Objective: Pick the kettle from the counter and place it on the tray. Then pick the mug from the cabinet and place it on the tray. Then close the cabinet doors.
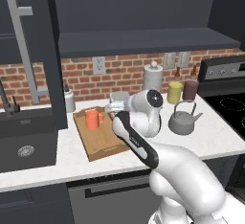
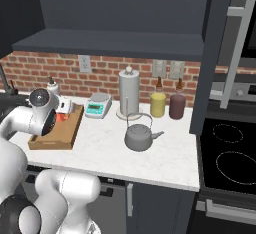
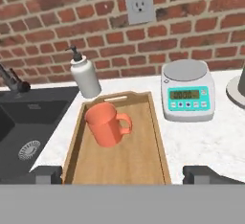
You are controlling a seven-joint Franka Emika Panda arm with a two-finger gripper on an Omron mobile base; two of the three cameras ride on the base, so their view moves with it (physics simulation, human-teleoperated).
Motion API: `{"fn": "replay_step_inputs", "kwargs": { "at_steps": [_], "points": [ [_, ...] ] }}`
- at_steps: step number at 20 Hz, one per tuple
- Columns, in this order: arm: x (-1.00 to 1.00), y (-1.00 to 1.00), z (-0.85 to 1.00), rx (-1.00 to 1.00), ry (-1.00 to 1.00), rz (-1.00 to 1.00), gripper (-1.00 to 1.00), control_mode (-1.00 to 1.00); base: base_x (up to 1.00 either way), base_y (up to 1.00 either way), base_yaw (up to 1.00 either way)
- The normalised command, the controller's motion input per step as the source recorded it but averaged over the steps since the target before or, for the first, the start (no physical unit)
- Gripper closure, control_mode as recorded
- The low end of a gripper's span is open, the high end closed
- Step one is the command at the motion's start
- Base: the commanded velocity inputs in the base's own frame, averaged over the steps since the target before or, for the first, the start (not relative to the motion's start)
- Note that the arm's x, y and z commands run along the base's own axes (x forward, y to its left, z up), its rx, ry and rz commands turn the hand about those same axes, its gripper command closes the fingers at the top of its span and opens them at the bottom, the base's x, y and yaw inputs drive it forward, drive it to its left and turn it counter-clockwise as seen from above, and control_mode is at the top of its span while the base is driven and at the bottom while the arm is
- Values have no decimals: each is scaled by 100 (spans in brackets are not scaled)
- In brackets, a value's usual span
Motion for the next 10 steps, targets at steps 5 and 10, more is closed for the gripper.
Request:
{"fn": "replay_step_inputs", "kwargs": {
  "at_steps": [5,10],
  "points": [
    [-23,-58,43,1,40,-37,-100,-100,0,0,0],
    [-26,-58,42,2,40,-37,-100,-100,0,0,0]
  ]
}}
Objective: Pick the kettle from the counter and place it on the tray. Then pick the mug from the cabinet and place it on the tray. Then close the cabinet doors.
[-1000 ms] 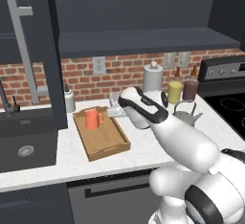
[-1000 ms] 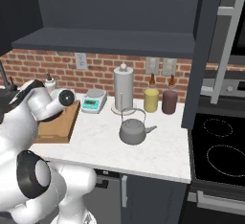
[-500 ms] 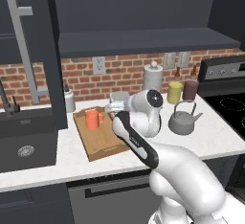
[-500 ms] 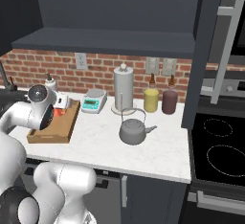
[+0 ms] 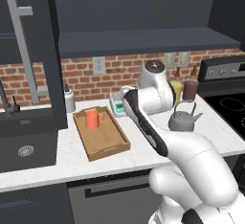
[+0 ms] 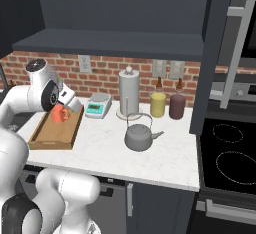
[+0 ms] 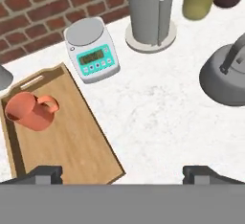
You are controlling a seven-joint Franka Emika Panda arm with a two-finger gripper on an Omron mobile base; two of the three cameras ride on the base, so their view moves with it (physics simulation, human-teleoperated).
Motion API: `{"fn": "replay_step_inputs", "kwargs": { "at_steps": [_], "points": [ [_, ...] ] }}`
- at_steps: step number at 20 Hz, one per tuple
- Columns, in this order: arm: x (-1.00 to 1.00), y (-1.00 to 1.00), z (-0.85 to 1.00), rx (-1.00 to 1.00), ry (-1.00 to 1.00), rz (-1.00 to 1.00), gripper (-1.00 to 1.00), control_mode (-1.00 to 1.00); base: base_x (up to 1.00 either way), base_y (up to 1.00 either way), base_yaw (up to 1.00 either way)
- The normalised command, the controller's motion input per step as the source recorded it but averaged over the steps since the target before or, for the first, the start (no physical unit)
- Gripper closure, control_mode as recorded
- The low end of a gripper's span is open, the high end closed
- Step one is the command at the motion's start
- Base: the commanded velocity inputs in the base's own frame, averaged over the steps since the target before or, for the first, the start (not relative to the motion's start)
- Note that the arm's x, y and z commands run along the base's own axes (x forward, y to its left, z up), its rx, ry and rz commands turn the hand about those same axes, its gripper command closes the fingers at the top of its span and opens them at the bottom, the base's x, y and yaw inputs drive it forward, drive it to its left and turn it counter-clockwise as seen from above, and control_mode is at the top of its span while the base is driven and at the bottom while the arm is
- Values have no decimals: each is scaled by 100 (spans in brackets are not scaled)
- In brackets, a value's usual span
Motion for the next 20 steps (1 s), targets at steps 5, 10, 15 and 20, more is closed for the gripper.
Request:
{"fn": "replay_step_inputs", "kwargs": {
  "at_steps": [5,10,15,20],
  "points": [
    [-54,-49,-30,0,20,-26,-100,-100,0,0,0],
    [-76,-50,-69,0,-8,-21,-100,-100,0,0,0],
    [-30,-62,-15,4,-2,-22,-100,-100,0,0,0],
    [1,-48,14,7,0,-28,-100,-100,0,0,0]
  ]
}}
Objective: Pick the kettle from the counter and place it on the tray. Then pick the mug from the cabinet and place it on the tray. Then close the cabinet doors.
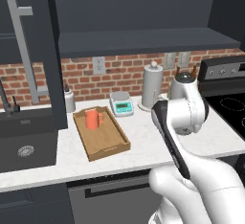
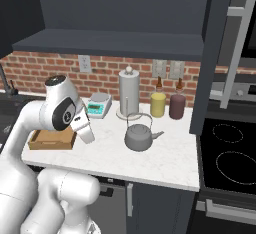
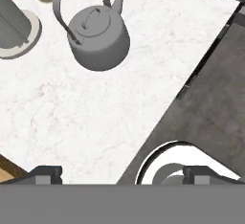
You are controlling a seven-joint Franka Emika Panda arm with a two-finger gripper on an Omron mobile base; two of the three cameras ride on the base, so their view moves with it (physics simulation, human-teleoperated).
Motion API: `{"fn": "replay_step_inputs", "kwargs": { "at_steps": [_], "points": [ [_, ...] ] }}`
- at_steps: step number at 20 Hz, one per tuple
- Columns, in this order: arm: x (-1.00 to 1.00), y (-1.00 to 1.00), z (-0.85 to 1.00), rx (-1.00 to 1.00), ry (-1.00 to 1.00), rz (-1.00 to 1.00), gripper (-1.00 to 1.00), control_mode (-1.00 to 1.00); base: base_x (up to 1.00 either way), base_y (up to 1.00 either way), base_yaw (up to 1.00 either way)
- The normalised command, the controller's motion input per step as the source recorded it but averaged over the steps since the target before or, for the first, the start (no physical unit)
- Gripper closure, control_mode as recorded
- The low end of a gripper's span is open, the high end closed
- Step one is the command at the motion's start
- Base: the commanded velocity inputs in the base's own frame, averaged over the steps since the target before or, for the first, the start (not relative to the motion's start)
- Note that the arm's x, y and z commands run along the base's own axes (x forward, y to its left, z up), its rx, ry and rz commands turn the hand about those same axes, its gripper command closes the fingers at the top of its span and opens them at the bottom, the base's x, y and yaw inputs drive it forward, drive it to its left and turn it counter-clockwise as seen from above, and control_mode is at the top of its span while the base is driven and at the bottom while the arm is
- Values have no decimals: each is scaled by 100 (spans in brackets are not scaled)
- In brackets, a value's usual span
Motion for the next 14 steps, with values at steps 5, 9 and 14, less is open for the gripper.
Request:
{"fn": "replay_step_inputs", "kwargs": {
  "at_steps": [5,9,14],
  "points": [
    [15,-31,31,8,1,-29,-100,-100,0,0,0],
    [20,-34,18,8,3,-26,-100,-100,0,0,0],
    [16,-48,0,4,1,-9,-100,-100,0,0,0]
  ]
}}
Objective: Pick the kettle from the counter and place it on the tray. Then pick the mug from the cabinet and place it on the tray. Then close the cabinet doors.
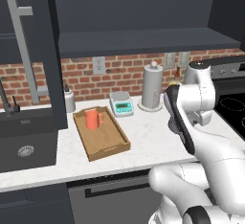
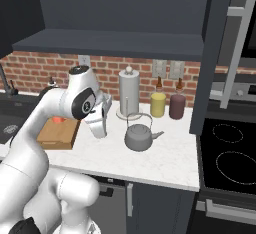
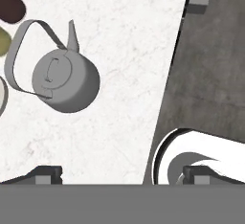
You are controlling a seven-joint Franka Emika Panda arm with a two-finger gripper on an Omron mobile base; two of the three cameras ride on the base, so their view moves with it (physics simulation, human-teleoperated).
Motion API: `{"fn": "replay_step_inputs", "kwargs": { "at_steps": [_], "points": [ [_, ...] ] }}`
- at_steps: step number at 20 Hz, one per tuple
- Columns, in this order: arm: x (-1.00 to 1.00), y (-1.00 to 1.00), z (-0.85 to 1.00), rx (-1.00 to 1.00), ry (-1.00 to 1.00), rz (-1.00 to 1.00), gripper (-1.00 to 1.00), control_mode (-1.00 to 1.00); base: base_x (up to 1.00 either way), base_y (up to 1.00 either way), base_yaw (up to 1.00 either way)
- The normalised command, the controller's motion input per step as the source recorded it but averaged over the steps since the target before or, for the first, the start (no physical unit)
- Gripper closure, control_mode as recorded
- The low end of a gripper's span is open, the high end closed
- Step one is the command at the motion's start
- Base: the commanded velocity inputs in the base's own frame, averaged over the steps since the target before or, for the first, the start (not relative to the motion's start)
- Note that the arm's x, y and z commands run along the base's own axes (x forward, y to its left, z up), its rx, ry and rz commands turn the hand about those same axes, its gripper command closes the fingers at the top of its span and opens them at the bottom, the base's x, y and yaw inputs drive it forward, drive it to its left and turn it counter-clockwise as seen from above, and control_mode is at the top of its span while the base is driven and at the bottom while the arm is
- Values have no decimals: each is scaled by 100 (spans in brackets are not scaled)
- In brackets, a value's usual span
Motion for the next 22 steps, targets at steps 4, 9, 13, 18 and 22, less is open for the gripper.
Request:
{"fn": "replay_step_inputs", "kwargs": {
  "at_steps": [4,9,13,18,22],
  "points": [
    [12,-51,0,6,0,0,-100,-100,0,0,0],
    [3,-30,17,10,0,0,-100,-100,0,0,0],
    [0,-11,20,8,0,0,-100,-100,0,0,0],
    [0,-3,10,7,0,0,-100,-100,0,0,0],
    [3,-2,0,5,0,0,-100,-100,0,0,0]
  ]
}}
